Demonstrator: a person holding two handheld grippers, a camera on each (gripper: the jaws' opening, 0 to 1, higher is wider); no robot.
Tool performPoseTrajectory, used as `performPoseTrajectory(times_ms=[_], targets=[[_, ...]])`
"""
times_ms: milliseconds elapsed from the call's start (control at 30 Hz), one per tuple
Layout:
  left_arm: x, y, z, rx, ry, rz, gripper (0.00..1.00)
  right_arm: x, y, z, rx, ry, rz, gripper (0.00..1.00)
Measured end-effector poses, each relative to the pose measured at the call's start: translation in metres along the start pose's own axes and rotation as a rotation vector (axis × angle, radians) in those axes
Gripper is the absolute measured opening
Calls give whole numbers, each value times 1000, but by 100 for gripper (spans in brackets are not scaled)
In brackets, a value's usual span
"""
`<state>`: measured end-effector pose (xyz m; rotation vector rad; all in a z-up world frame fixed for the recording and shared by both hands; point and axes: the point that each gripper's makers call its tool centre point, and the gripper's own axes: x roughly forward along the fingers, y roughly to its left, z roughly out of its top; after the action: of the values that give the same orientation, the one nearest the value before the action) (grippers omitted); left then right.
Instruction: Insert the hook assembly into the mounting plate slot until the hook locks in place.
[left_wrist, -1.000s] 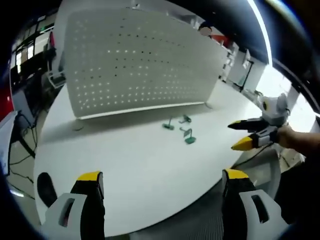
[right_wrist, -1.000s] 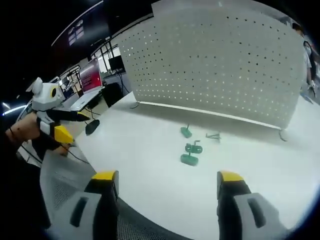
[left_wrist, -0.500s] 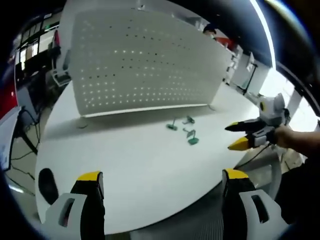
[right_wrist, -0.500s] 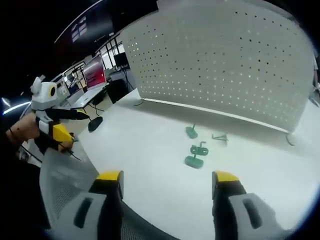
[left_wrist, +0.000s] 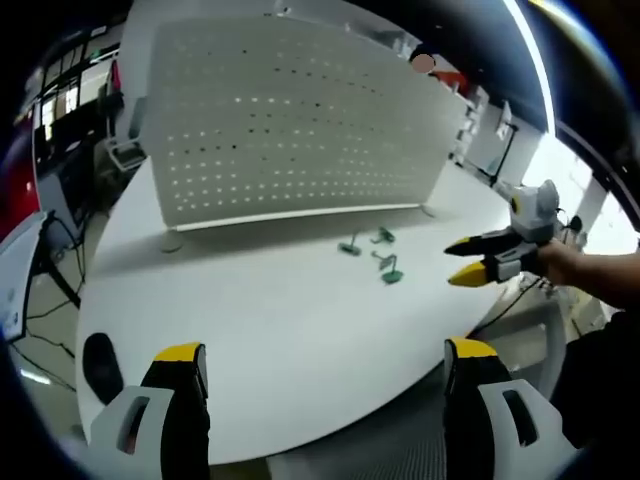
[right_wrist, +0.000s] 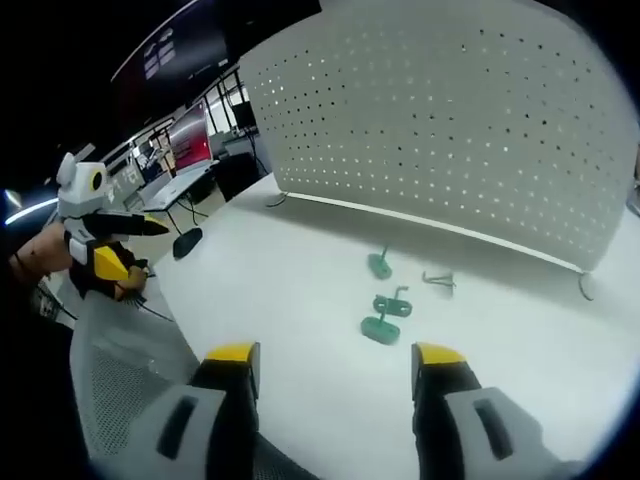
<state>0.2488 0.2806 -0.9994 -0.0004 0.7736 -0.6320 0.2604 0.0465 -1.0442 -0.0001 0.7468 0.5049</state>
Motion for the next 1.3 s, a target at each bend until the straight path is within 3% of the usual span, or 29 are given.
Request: performPoseTrajectory(times_ms=[67, 467, 600, 967, 1300], targets=[[2, -1, -1, 3, 9, -1, 100, 3, -2, -2, -35, 21, 8, 47], [9, -8, -3, 11, 32, -15, 100, 34, -18, -1, -83, 55, 40, 40], [9, -8, 1, 1, 23, -10, 100, 48, -24, 0, -183, 57, 31, 34], [11, -14, -8, 31, 61, -8, 100, 78, -34, -3, -206, 110, 72, 26], [16, -20, -9, 26, 65, -8, 100, 93, -39, 4, -287, 153, 130, 13]])
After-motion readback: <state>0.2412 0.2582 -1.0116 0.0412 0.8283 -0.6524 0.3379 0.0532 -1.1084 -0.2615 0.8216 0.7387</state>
